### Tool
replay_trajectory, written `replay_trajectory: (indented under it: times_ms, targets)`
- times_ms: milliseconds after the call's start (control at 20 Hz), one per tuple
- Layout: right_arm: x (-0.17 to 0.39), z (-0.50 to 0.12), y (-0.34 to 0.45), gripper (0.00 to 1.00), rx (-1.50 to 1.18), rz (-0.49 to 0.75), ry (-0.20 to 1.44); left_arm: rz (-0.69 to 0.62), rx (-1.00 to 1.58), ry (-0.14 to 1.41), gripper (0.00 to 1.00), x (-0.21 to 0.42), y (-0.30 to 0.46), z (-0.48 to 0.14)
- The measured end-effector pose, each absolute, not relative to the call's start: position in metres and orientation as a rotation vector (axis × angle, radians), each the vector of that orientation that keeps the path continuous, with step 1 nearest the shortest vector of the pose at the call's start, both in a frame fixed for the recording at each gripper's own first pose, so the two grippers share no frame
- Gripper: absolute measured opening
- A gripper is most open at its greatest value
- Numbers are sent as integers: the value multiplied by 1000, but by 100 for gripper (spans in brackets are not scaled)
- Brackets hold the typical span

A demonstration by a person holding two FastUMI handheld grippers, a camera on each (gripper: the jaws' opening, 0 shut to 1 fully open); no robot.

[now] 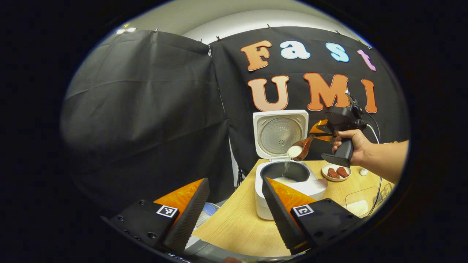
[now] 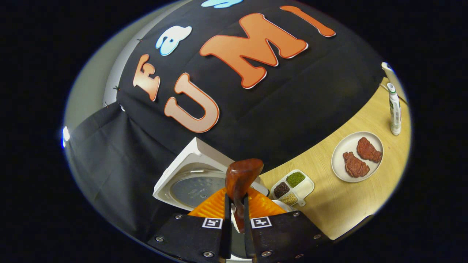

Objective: Close the left gripper, press the button to open the rice cooker; take a wooden spoon from the chopstick holder with the right hand, scoop a spoonful of rice and pour it into the rice cooker, then put the wooden spoon back into the chopstick holder.

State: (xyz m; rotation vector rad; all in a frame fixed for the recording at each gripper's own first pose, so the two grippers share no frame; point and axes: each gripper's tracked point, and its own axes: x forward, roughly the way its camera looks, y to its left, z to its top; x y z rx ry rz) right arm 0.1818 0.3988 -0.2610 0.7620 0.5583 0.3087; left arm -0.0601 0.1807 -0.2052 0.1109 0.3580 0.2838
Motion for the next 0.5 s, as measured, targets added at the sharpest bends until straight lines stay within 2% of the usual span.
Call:
replay_trajectory:
  times_ms: [500]
  targets:
    - [186, -249, 401, 13, 547, 343, 470, 283, 107, 364, 98, -64, 181, -208]
